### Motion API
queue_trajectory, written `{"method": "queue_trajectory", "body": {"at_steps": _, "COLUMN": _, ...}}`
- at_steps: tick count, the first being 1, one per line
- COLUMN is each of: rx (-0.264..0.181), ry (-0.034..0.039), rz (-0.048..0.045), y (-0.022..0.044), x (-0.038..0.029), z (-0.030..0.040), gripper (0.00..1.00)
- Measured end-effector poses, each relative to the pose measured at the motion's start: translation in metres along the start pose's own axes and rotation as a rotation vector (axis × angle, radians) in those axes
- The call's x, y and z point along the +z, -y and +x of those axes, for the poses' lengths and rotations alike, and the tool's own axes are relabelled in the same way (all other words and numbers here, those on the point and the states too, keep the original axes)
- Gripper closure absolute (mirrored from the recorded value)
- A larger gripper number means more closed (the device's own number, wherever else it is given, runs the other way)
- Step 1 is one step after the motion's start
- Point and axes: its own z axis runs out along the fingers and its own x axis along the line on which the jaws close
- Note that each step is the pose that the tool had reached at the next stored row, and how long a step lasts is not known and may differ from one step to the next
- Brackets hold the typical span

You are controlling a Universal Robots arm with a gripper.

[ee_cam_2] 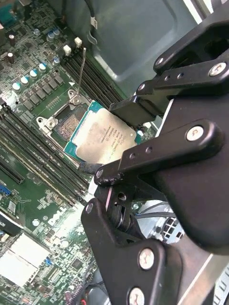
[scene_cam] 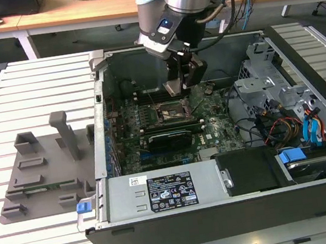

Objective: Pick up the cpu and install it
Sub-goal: 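Place the cpu into insertion slot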

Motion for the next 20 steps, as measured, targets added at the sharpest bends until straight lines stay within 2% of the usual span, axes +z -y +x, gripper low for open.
{"method": "queue_trajectory", "body": {"at_steps": 8, "rx": 0.168, "ry": -0.0080, "rz": 0.0033, "y": -0.0001, "x": 0.0005, "z": 0.0000, "gripper": 0.45}}
{"method": "queue_trajectory", "body": {"at_steps": 9, "rx": 0.178, "ry": -0.0084, "rz": 0.0035, "y": 0.0000, "x": 0.0006, "z": 0.0000, "gripper": 0.45}}
{"method": "queue_trajectory", "body": {"at_steps": 11, "rx": 0.191, "ry": -0.0093, "rz": 0.0038, "y": 0.0000, "x": 0.0006, "z": 0.0000, "gripper": 0.45}}
{"method": "queue_trajectory", "body": {"at_steps": 18, "rx": 0.191, "ry": -0.0093, "rz": 0.0037, "y": -0.0001, "x": 0.0006, "z": 0.0000, "gripper": 0.45}}
{"method": "queue_trajectory", "body": {"at_steps": 19, "rx": 0.192, "ry": -0.0064, "rz": 0.0026, "y": 0.0000, "x": 0.0006, "z": 0.0000, "gripper": 0.45}}
{"method": "queue_trajectory", "body": {"at_steps": 20, "rx": 0.192, "ry": 0.0015, "rz": -0.0030, "y": -0.0001, "x": 0.0007, "z": -0.0001, "gripper": 0.45}}
